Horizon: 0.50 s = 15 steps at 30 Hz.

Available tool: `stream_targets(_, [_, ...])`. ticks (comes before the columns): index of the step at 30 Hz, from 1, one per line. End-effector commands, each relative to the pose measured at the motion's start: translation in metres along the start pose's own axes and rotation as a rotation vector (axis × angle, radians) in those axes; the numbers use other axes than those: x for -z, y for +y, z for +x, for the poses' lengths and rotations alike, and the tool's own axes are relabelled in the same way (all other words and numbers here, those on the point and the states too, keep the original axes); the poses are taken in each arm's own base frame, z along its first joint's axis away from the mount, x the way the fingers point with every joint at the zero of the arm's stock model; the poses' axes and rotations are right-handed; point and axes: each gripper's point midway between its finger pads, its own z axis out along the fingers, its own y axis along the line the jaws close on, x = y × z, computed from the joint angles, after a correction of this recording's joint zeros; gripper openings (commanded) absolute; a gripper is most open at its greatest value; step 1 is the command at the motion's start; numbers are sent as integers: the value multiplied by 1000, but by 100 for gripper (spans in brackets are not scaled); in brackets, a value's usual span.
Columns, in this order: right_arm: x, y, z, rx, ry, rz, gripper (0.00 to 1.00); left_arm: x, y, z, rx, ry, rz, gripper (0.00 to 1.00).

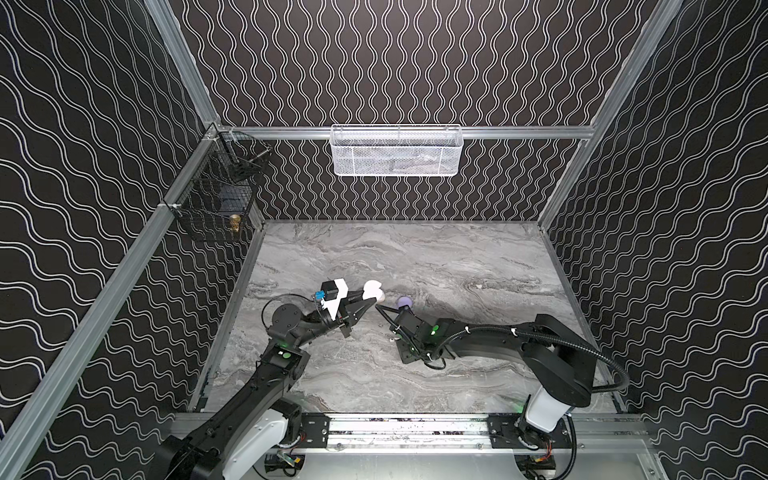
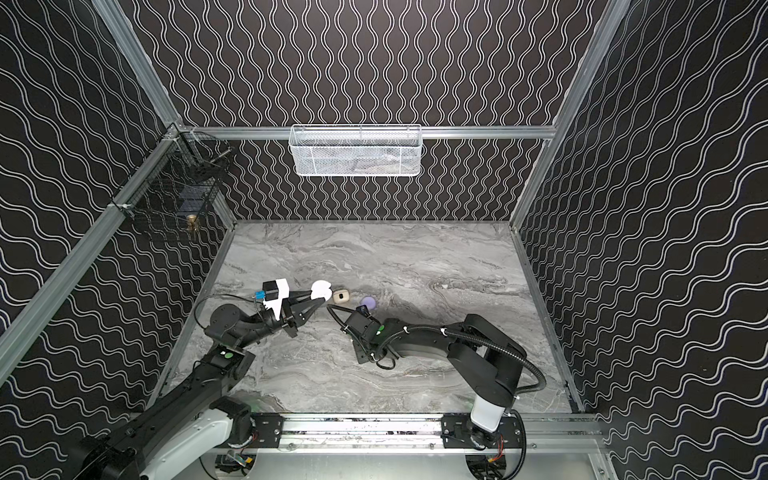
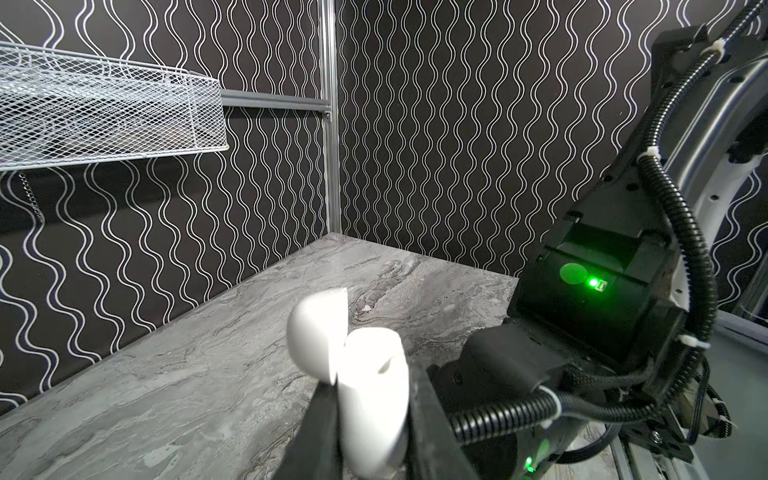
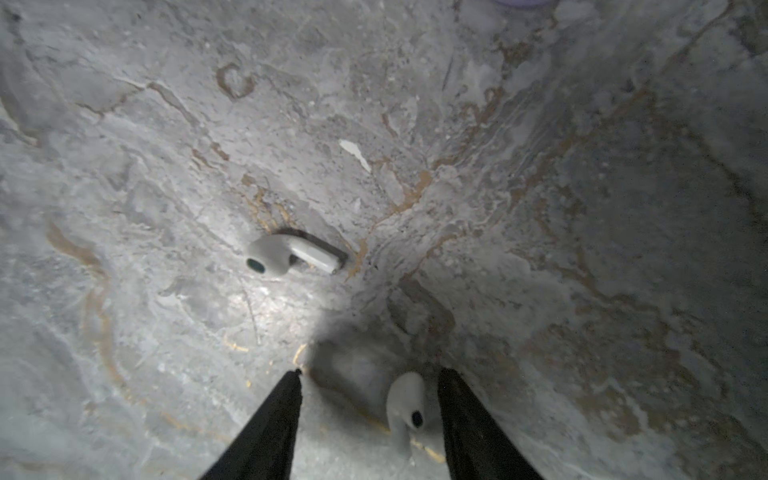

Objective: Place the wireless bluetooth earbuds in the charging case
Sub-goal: 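Lower the right gripper and close on a white earbud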

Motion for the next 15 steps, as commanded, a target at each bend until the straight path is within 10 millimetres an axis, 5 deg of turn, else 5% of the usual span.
stream_targets(1, [1, -10, 5, -3, 13, 50, 55, 0, -3, -7, -16, -28, 20, 0])
stream_targets(15, [-6, -18, 13, -11, 17, 81, 40, -1, -4, -9, -7, -32, 29, 0])
